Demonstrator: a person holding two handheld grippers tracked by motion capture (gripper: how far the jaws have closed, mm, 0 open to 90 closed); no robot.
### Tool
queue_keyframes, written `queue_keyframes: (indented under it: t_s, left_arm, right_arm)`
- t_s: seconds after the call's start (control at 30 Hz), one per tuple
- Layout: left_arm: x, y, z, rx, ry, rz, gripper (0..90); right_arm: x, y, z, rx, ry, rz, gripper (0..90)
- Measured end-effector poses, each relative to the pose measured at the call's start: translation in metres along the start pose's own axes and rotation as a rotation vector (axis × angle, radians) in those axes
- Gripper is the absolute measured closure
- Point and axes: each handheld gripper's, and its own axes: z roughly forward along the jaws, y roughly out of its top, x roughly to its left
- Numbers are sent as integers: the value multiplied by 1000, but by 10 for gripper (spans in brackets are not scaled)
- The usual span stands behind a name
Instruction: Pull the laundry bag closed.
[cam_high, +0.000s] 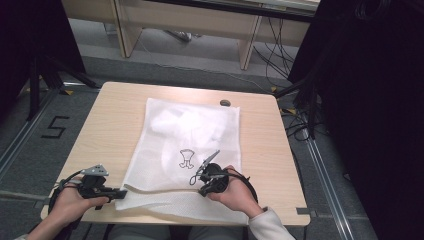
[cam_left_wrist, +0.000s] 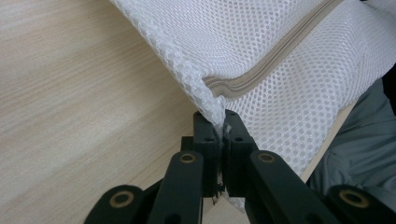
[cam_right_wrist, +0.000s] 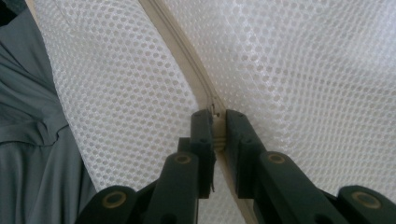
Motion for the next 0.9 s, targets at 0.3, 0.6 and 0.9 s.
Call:
queue_keyframes:
  t_s: [0.3, 0.6, 0.9]
  left_arm:
    - [0, -1, 1, -21, 9, -9, 857]
    - [0, 0, 0, -1, 9, -7, 858]
    - [0, 1, 0, 4, 8, -9, 858]
  right_arm:
    - [-1, -4, -3, -6, 3, 17, 825]
    - [-2, -11, -7, -10, -1, 55, 825]
    - [-5, -14, -9, -2, -8, 53, 825]
